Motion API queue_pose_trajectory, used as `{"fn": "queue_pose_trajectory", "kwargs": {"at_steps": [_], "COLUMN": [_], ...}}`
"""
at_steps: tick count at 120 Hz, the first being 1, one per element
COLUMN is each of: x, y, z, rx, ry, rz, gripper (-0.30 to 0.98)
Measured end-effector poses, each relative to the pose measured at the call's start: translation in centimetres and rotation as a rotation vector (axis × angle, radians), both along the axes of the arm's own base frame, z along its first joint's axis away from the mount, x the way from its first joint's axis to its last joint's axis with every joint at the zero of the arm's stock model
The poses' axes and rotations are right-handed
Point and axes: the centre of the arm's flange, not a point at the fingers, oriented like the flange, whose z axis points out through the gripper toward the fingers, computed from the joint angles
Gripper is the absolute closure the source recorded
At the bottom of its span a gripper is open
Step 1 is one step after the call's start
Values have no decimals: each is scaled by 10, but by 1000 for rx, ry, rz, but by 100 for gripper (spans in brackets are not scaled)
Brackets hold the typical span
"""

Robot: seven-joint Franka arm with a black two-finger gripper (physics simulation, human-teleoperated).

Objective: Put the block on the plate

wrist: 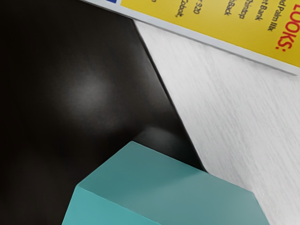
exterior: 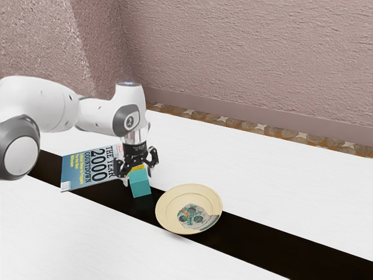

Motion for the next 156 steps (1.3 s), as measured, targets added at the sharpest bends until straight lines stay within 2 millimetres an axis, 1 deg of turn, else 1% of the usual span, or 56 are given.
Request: {"fn": "queue_pose_trajectory", "kwargs": {"at_steps": [13, 23, 37, 62, 74, 85, 95, 109, 119, 126, 132, 156], "x": [0, -3, -3, -2, -1, 0, 0, 0, -1, -2, -1, 0], "y": [0, 0, 0, 0, 0, 0, 0, -1, -5, -14, -26, -87], "z": [-3, -12, -13, -5, 1, 15, 37, 55, 76, 89, 93, 86], "rx": [-1, -5, -7, -9, -10, -11, -14, -18, -23, -32, -41, -84], "ry": [-1, 6, 0, -17, -26, -44, -70, -90, -113, -126, -128, -110], "rz": [1, 5, 6, 5, 3, 1, -3, -9, -19, -34, -54, -150], "gripper": [7, 11, 14, 26, 27, 27, 28, 28, 28, 28, 28, 28]}}
